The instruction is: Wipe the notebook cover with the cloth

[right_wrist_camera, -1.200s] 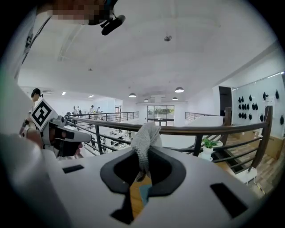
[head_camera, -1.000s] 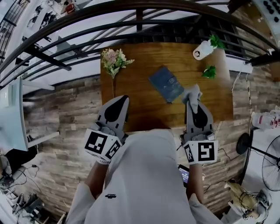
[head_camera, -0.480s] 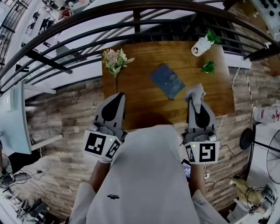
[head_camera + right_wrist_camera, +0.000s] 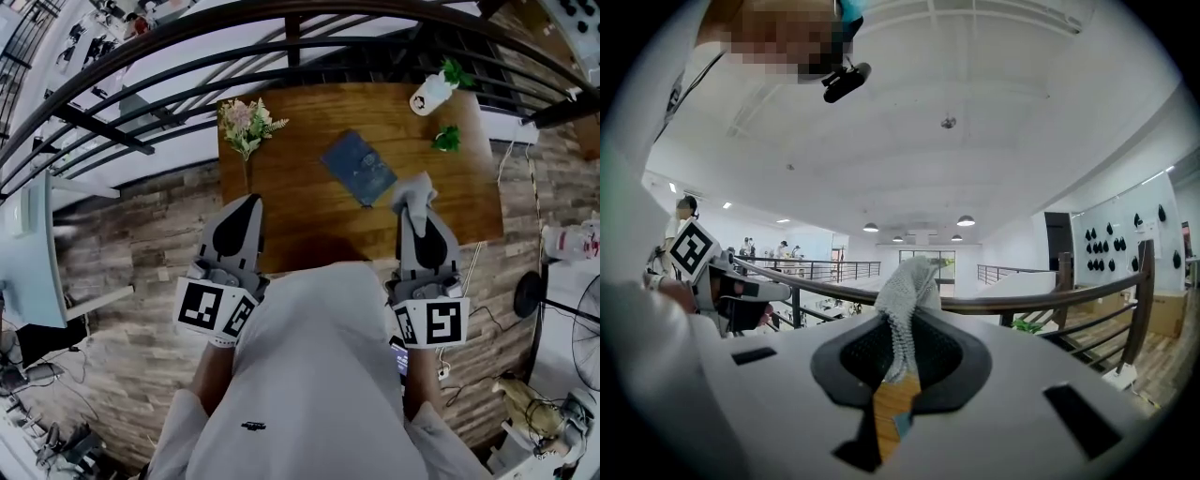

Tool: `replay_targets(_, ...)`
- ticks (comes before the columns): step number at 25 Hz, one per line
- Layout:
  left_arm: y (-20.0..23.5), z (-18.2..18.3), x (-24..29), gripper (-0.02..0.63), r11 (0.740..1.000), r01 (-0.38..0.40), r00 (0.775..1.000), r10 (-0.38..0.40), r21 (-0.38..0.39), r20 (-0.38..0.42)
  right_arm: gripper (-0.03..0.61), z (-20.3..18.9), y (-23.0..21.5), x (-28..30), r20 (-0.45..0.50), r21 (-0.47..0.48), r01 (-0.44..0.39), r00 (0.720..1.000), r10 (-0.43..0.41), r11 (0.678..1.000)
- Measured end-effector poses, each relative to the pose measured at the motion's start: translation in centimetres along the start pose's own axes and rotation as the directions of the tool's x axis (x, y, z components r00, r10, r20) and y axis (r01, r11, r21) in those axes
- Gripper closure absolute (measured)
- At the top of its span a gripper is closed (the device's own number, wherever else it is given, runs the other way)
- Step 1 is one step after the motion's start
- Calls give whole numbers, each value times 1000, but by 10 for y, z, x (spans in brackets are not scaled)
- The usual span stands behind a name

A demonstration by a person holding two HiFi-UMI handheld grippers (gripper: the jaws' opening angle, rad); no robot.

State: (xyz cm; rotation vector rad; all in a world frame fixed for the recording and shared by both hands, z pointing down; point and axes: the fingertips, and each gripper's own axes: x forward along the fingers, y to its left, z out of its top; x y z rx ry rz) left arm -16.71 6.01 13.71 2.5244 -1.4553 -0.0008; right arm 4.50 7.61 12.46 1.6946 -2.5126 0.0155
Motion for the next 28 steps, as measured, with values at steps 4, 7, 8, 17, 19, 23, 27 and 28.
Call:
replay_targets(4,-1,-1,-1,595,1000,-1,1000,1,-3,-2,549,-1,5,-1,-13,-22,-12,1000,12,1000)
replay_targets(7,-1,-1,-1,595,1000,1,1000,-1,-7,-5,549,-1,6,-2,-15,-21,-21,1000,21,1000)
replay_targets(8,-1,-2,0,595,1000,3,1000,-3,-11,-9,549,-1,6,-3,-16,-17,-22,1000,22,1000)
replay_targets(17,-5,-8,3,595,999,20,999,-20,-32,-26,551,3,11,-6,-22,-26,-42,999,41,999)
replay_targets(19,-6,-8,3,595,999,22,999,-23,-35,-28,551,4,9,-6,-27,-24,-36,999,36,999)
replay_targets(23,-6,-10,4,595,999,23,999,-25,-37,-33,551,2,7,-8,-36,-17,-31,999,30,999)
replay_targets(27,-5,-10,6,595,999,20,999,-21,-39,-29,551,-1,4,-7,-40,-21,-31,999,30,999)
replay_targets(28,-6,-10,7,595,999,19,999,-20,-39,-28,551,-2,3,-7,-40,-21,-30,999,29,999)
